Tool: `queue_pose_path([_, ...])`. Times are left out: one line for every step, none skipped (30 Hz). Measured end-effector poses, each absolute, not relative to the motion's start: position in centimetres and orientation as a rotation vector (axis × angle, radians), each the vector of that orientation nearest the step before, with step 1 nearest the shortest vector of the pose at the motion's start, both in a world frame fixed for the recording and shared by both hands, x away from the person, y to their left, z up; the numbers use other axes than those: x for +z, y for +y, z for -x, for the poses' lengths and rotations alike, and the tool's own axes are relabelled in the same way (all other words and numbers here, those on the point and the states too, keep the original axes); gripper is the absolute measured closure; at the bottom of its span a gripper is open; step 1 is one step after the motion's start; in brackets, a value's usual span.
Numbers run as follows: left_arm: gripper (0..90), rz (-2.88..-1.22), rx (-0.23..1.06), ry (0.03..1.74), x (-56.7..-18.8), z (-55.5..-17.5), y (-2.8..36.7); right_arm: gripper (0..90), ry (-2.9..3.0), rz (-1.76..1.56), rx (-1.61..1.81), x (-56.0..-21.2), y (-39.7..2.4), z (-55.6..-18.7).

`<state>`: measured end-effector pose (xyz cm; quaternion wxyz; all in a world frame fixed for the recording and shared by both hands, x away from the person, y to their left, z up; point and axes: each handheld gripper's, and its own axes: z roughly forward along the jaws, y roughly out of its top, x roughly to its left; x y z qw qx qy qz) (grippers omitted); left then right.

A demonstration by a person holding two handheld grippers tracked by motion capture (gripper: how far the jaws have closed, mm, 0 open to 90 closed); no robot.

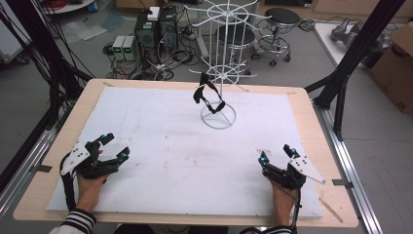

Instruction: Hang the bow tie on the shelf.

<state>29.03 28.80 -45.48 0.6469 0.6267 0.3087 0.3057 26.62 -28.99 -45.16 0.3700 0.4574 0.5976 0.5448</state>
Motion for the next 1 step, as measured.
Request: queue_pose_path([17.2, -1.421, 0.697, 0.702, -45.49, -29.02, 28.81, 11.1, 1.534, -1.174, 1.394, -45.15, -28.97, -26.63])
